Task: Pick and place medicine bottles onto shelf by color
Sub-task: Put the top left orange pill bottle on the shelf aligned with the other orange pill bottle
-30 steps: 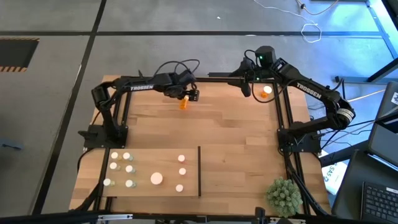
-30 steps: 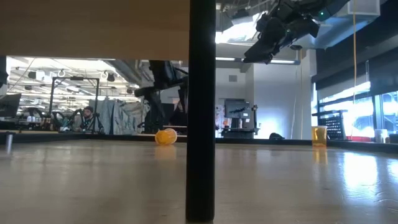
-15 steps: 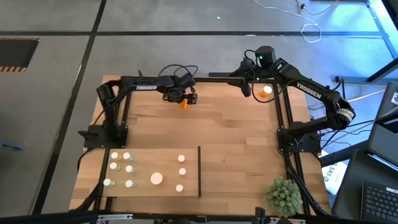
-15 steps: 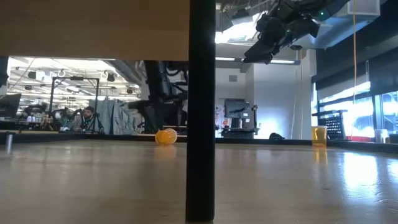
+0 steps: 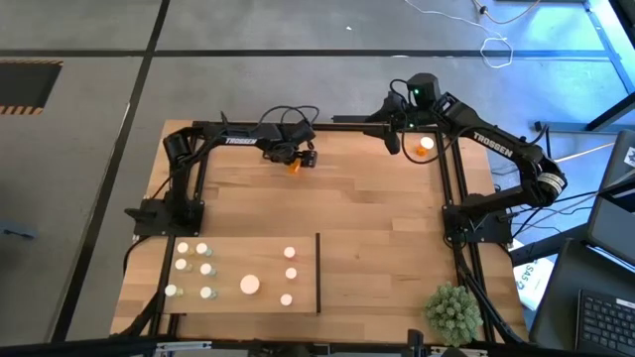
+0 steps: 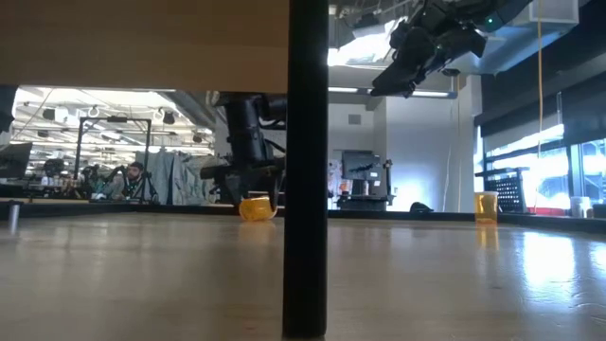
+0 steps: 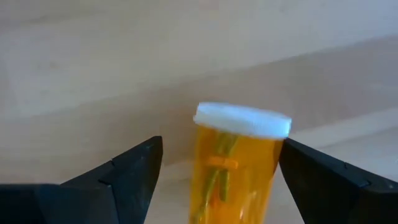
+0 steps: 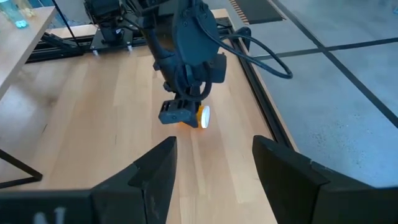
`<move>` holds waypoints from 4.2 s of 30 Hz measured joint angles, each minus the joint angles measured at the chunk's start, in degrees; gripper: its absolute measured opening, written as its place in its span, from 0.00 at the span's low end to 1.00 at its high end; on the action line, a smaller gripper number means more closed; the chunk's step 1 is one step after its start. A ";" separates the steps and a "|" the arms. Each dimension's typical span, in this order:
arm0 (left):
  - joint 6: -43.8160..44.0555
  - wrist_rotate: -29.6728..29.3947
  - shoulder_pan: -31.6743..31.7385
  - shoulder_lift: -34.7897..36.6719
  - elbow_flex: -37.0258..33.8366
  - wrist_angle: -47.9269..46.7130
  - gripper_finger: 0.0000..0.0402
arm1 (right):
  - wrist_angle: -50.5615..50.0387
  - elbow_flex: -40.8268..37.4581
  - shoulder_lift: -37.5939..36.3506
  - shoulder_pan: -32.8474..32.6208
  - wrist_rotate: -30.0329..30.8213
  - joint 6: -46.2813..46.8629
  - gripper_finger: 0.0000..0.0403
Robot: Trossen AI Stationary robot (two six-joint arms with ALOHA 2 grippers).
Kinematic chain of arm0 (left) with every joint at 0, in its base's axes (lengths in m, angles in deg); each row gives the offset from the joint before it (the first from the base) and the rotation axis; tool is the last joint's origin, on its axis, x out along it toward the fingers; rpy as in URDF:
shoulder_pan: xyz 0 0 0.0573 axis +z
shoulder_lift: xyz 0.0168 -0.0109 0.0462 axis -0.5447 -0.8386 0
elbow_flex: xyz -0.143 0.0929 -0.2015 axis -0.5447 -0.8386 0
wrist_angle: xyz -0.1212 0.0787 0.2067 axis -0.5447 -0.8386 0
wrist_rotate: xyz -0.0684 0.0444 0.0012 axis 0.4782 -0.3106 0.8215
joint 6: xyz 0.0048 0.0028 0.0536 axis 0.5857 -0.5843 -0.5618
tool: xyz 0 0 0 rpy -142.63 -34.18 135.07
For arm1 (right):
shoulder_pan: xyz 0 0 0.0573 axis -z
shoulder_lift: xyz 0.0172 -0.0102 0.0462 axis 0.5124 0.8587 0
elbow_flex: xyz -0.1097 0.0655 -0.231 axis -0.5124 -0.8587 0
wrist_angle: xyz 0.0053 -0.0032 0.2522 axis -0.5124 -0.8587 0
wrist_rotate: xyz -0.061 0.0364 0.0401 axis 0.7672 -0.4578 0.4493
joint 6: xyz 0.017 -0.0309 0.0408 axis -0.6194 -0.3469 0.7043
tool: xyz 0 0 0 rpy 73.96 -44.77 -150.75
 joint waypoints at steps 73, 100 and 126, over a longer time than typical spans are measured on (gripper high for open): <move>-10.86 -2.70 -3.70 1.39 0.00 5.14 0.41 | 0.00 0.00 0.00 0.00 0.07 0.01 0.53; -12.72 -23.49 -21.83 38.56 0.00 -11.66 0.40 | 0.13 0.00 0.00 0.00 0.37 0.01 0.53; 0.39 -42.92 -52.33 40.94 0.00 -21.76 0.40 | 0.24 -0.04 -0.02 -0.36 -30.68 -0.51 0.53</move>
